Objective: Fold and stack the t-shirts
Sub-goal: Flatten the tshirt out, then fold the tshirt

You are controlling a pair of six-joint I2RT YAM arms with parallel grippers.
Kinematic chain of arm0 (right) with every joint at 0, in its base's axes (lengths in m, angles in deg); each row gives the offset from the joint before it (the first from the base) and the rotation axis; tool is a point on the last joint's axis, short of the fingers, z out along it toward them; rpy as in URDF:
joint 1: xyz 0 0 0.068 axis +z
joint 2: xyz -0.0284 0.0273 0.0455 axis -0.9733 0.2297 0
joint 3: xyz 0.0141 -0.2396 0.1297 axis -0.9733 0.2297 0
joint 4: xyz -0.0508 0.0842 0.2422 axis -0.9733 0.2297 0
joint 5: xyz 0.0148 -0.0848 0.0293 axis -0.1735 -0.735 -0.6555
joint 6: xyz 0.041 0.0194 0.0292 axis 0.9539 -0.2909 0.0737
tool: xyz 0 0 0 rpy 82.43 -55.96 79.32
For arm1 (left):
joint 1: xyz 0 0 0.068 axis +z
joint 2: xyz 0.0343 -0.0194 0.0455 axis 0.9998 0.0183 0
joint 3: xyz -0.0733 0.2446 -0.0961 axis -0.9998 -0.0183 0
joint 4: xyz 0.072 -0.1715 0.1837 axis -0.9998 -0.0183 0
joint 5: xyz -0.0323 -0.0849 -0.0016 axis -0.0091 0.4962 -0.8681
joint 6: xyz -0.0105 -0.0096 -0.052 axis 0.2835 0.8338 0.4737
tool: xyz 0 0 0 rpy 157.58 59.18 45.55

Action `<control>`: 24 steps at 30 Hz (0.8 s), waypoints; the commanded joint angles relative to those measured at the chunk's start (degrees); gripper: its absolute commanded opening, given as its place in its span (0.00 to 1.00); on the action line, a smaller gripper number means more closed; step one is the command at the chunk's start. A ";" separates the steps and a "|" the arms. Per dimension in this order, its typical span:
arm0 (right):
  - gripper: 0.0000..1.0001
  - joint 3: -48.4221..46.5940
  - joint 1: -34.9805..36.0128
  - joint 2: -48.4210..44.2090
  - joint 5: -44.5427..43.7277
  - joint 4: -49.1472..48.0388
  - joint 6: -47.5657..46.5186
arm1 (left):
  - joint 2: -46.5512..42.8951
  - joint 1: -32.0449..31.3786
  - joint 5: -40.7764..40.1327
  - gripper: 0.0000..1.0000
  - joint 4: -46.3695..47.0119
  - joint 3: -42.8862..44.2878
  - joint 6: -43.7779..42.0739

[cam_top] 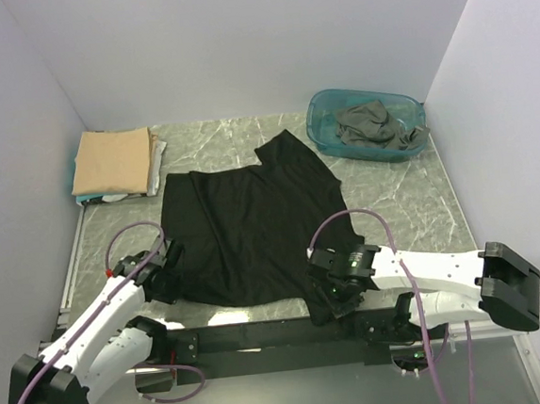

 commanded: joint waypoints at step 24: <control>0.00 -5.73 -6.93 -1.06 4.21 9.73 -3.16 | -9.87 -6.77 1.15 0.01 -15.69 5.87 12.84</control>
